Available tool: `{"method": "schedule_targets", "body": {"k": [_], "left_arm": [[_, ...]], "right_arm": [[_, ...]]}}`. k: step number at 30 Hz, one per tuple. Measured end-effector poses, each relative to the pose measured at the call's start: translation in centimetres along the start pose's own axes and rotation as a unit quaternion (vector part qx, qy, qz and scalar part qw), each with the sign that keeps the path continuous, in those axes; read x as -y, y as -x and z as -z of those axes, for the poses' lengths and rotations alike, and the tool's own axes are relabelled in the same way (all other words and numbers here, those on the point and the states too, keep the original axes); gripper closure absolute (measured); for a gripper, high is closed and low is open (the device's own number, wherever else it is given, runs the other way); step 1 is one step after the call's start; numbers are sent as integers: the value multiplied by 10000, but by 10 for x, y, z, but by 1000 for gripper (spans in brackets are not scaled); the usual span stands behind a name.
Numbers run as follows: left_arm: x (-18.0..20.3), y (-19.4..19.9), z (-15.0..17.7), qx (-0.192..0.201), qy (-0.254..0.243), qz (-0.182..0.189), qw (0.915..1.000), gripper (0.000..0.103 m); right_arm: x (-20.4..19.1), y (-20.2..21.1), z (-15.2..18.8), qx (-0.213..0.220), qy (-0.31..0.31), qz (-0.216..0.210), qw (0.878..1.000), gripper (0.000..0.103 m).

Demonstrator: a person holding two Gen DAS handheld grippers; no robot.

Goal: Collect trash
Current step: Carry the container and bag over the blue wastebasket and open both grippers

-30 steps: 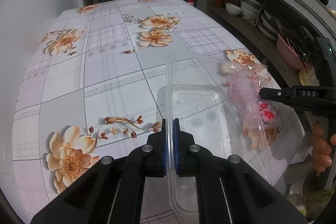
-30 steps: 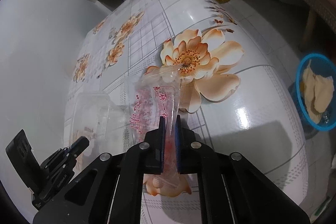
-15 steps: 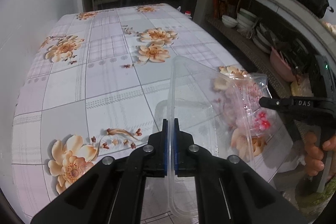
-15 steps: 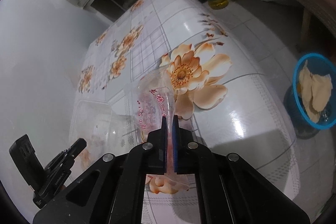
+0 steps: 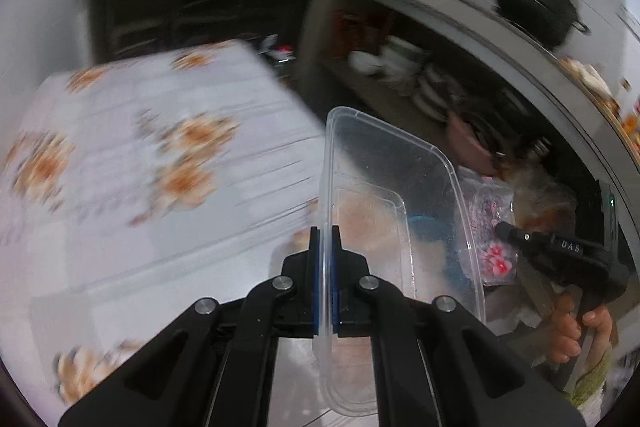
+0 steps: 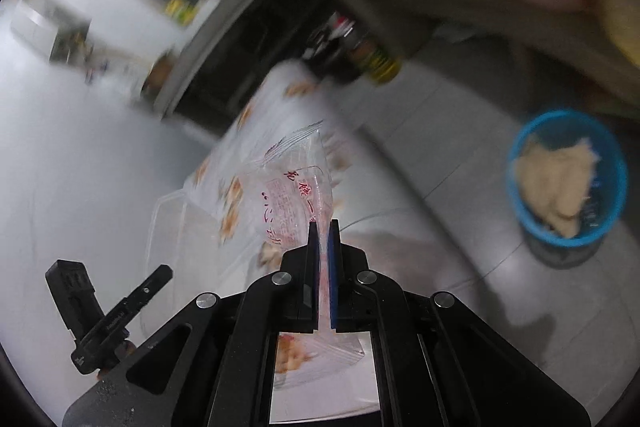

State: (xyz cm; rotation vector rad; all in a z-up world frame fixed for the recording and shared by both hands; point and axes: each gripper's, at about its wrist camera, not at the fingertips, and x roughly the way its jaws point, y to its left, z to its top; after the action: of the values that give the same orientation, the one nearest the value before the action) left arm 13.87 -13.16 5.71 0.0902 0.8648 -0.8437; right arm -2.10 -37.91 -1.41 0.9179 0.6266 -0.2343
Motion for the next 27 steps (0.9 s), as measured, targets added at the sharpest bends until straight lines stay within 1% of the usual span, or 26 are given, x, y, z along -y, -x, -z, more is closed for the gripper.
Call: {"method": "schedule_targets", "body": {"k": [3,4,5,6,8,10,11,12,14,17,19,22,24,25,26,27], "left_arm": [[41,-27,-21,-178,-370,374,9985,100],[61,-41,-28,-313,-517,527,9968,100],[71,-50,-31,-396,-590,607,9956,100],[93,-68,-37,-564,-739,779,9926,100],[119,-94,-40,-833,-880,948,9881,100],[149,-133,-44,-1241,-990,1115,9810,100],[160,-151,-45,-1404,-1009,1124,9785,100],[172,-174,-45,-1601,-1033,1076,9758,99],[184,-208,-43,-1902,-1059,954,9713,99],[204,-276,-34,-2425,-1085,684,9616,99],[206,-309,-30,-2683,-1080,502,9560,99],[211,-357,-20,-3002,-1014,262,9481,99],[212,-377,-16,-3059,-968,195,9469,99],[212,-384,-15,-3036,-943,174,9480,99],[214,-394,-14,-3040,-903,160,9482,92],[216,-404,-12,-3123,-870,193,9458,67]], "right_arm": [[42,36,-6,461,-416,262,9977,100],[61,48,-6,617,-611,387,9955,100],[70,54,-5,693,-712,479,9939,100],[87,62,-3,798,-872,674,9907,100],[117,72,1,882,-1167,874,9854,100],[151,75,7,884,-1552,1044,9784,100],[165,73,9,866,-1716,1089,9753,100],[177,71,12,842,-1855,1113,9727,100],[204,65,17,775,-2134,1180,9667,100],[236,54,21,660,-2451,1204,9597,100],[257,41,17,606,-2592,1306,9550,100],[281,18,8,485,-2738,1420,9500,100],[295,2,0,406,-2744,1493,9491,100],[299,-3,-4,404,-2732,1503,9493,98],[303,-10,-8,405,-2697,1479,9507,95],[309,-19,-14,378,-2625,1456,9531,93]]}}
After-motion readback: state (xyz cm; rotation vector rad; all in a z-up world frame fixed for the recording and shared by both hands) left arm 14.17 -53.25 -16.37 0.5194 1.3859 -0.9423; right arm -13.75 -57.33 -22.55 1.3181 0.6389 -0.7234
